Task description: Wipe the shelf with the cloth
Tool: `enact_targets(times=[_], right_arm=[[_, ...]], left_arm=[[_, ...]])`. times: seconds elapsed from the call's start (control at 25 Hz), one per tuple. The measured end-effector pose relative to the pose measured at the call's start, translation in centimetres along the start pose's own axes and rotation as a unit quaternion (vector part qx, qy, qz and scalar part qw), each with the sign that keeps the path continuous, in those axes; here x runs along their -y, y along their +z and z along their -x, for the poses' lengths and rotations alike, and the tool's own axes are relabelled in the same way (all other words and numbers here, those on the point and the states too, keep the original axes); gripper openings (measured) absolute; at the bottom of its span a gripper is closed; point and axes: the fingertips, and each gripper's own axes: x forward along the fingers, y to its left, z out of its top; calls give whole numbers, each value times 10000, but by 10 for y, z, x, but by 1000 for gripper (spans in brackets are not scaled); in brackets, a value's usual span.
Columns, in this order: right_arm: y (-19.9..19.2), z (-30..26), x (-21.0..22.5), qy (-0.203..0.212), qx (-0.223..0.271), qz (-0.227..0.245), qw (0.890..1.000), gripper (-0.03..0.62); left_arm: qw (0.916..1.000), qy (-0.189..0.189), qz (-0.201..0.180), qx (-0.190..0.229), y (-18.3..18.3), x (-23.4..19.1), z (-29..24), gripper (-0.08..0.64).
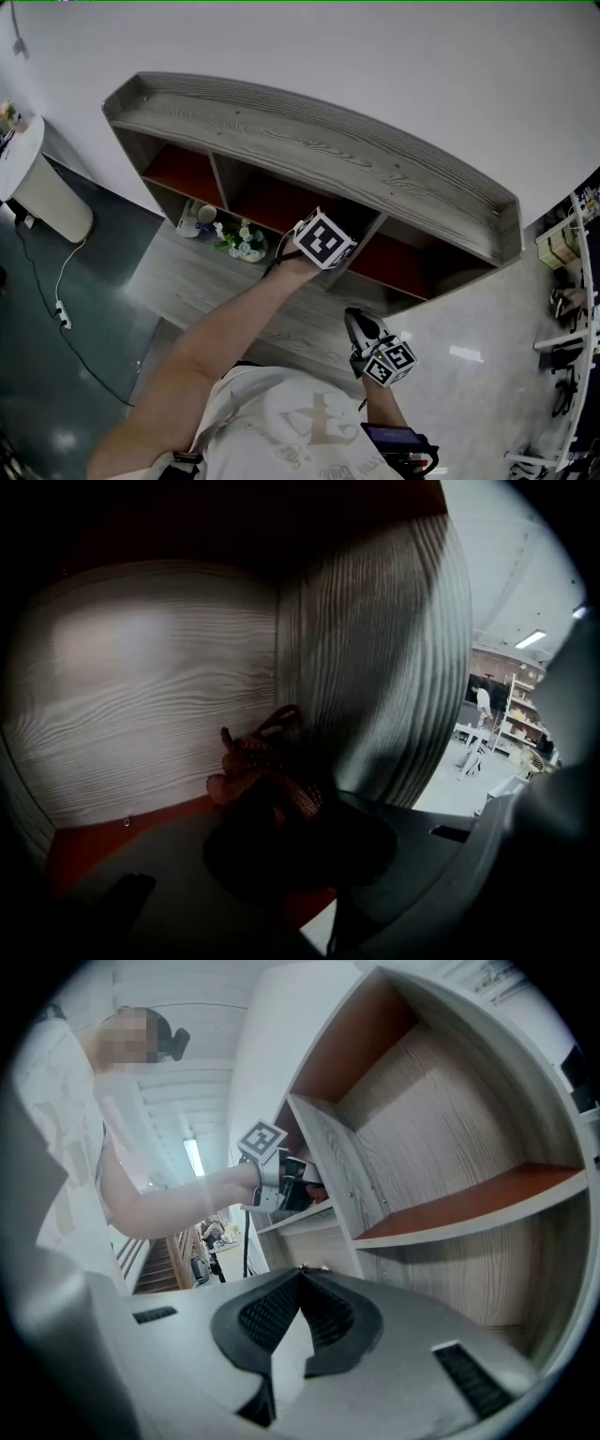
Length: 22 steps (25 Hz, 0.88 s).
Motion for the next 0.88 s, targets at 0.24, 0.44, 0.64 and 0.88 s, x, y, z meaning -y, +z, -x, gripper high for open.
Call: enact_targets(times=[0.24, 0.44, 0.64, 0.88], right_arm=[[-1, -4, -1, -28, -56, -14, 10000, 5], [-7, -11, -9, 10, -119, -2, 9999, 5], [-11, -21, -18, 39, -175, 6, 9998, 5], [-15, -37, -31, 109, -219, 7, 9997, 5]], left_arm=[[9997, 199, 67, -156, -8, -16, 11, 91], [9990, 391, 199, -116, -19, -41, 26, 91], [9968, 719, 348, -57, -32, -71, 45, 91], [9925, 1096, 537, -71, -49, -109, 69, 91]])
